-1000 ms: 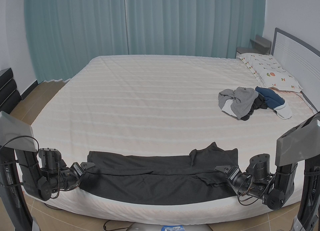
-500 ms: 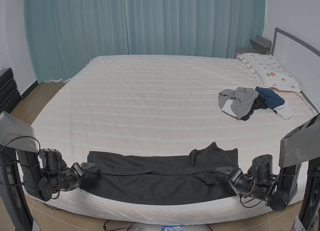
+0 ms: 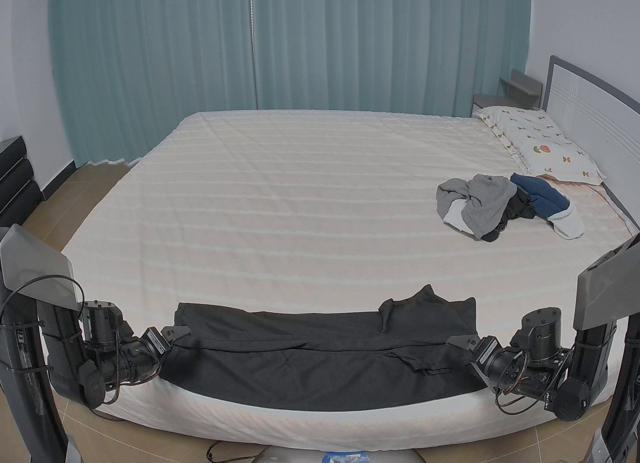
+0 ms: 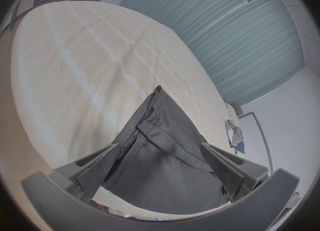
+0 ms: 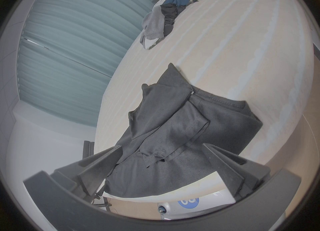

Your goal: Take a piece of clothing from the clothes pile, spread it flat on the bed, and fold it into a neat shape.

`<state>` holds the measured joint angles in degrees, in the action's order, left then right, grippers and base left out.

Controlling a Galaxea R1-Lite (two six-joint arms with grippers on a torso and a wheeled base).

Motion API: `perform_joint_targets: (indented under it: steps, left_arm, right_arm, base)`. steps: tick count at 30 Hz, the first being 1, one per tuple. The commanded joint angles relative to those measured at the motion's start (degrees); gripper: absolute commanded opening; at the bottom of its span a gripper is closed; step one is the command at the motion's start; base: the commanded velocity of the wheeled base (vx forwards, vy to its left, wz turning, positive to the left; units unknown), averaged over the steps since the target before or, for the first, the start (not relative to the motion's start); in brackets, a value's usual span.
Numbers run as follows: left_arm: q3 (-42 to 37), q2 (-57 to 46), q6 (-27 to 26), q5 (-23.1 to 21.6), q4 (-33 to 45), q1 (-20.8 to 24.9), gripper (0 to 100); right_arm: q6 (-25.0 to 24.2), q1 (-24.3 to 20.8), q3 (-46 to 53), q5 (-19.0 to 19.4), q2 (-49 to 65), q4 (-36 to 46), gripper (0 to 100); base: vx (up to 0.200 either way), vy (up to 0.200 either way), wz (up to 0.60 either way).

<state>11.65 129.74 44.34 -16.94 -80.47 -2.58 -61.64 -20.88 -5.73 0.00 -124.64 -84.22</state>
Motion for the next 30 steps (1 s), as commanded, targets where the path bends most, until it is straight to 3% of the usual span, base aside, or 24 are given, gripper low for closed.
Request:
perform_joint_targets:
  steps: [1,12,30]
  left_arm:
    - [-0.23,0.69,0.05,-0.02,-0.30,-0.05,100]
    - [-0.05,0.77,0.05,-0.02,-0.30,0.04,100]
    - [-0.05,1.21,-0.04,-0.02,-0.92,0.04,100]
  right_arm:
    - [-0.33,-1.97,-0.60,0.18,-1.57,-0.15,100]
    - [-2.09,-5.57,-4.29,0.18,-5.88,-0.15,100]
    - [-2.09,-4.96,-9.39,-6.42,-10.28,-0.24,100]
  base:
    - [0.000,0.000,0.00]
    - [0.000,0.000,0.00]
    - [0.000,0.000,0.00]
